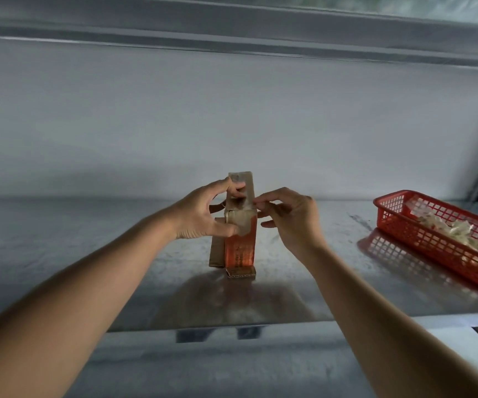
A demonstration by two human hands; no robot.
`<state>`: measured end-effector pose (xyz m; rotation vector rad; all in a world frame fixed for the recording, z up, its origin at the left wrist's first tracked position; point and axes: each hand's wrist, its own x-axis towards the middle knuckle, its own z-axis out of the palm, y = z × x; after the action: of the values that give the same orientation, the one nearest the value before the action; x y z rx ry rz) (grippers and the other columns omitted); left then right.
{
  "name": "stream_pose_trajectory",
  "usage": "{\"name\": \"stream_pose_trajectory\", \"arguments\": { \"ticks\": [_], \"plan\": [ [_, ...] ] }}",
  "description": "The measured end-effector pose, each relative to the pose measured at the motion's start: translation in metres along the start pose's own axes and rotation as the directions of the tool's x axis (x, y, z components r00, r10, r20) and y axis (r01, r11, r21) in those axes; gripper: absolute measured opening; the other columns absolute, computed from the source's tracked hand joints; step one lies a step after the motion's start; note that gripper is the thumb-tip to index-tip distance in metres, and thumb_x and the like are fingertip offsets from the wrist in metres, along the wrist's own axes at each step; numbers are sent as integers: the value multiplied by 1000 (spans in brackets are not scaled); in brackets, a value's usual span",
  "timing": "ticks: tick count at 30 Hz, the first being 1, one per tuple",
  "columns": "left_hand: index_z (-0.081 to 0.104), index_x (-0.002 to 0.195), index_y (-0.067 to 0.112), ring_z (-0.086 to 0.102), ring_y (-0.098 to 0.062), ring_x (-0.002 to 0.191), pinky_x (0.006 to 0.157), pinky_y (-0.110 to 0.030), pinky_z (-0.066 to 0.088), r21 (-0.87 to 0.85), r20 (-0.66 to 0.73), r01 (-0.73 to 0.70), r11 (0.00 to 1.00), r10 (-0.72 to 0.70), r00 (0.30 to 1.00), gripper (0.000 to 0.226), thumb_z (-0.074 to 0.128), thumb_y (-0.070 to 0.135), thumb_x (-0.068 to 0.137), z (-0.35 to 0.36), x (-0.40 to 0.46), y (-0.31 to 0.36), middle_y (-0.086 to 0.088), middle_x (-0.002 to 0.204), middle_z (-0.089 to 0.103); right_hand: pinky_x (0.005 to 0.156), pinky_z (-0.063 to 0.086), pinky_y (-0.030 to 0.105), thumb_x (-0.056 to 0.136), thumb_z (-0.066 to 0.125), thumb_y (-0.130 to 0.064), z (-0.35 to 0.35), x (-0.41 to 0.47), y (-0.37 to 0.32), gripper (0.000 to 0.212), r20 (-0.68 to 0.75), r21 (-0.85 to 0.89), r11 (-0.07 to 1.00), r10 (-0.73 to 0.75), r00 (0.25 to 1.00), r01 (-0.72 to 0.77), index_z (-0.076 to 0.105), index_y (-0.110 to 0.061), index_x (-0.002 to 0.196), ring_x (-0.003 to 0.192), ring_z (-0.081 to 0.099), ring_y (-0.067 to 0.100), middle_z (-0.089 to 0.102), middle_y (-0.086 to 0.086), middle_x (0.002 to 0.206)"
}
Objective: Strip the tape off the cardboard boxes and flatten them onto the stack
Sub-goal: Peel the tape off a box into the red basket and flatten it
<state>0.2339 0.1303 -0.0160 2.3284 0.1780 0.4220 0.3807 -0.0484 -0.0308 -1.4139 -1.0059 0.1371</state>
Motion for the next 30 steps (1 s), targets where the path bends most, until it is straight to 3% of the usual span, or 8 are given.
{"name": "stream_pose_trajectory", "arguments": {
  "ticks": [7,11,16,18,20,22,24,30],
  "plan": [
    [50,145,41,43,2,140,121,-43,37,-18,-18,-15,1000,15,1000,80,91,31,77,3,2,-5,27,135,57,55,62,36,104,52,-1,0,-4,-1,16,175,-378,882,-230,957,281,64,-13,102,84,71,8,59,-11,101],
    [52,143,38,50,4,132,117,-29,42,39,-57,-43,998,45,997,78,92,38,76,7,1,4,23,133,59,61,63,39,103,46,2,-9,2,-12,19,312,-489,802,-206,927,343,60,-10,104,93,66,18,58,-3,105],
    [53,130,41,57,1,124,113,-30,45,127,-86,-30,991,42,995,67,90,47,75,9,-1,7,20,129,62,78,57,43,104,59,-26,-15,12,-40,15,410,-580,741,-95,907,339,70,-17,108,88,66,16,68,-1,99],
    [45,143,43,53,-5,131,114,-27,41,220,-58,-17,975,31,998,80,87,54,76,8,-1,10,18,141,57,75,56,41,102,64,-34,-16,14,-53,18,450,-636,669,-83,889,384,78,-22,105,82,66,16,70,0,90],
    [30,159,38,38,-9,147,114,-23,28,394,-14,-15,919,22,1000,95,79,61,81,8,-1,16,15,162,36,72,55,37,98,71,-30,-17,16,-63,12,468,-680,602,-83,880,419,80,-24,96,76,65,14,71,-2,83],
    [22,164,34,23,-8,154,116,-24,22,481,-2,-19,876,23,1000,101,72,67,83,9,-2,20,16,170,16,69,53,25,96,74,-22,-19,20,-71,9,441,-695,622,-27,897,360,81,-25,96,73,63,6,72,-8,82],
    [19,164,33,22,-8,155,119,-28,23,489,3,-19,872,20,1000,101,69,68,84,9,-4,21,20,170,11,64,46,18,94,74,-16,-19,22,-74,14,427,-687,663,35,903,299,80,-27,91,70,62,1,70,-11,79],
    [13,165,36,13,-6,156,124,-31,16,485,17,18,874,-31,999,105,67,72,83,7,-6,22,22,169,3,79,65,40,94,71,-12,-12,36,-76,13,439,-687,704,205,875,180,77,-20,86,76,75,12,76,1,82]
  ]
}}
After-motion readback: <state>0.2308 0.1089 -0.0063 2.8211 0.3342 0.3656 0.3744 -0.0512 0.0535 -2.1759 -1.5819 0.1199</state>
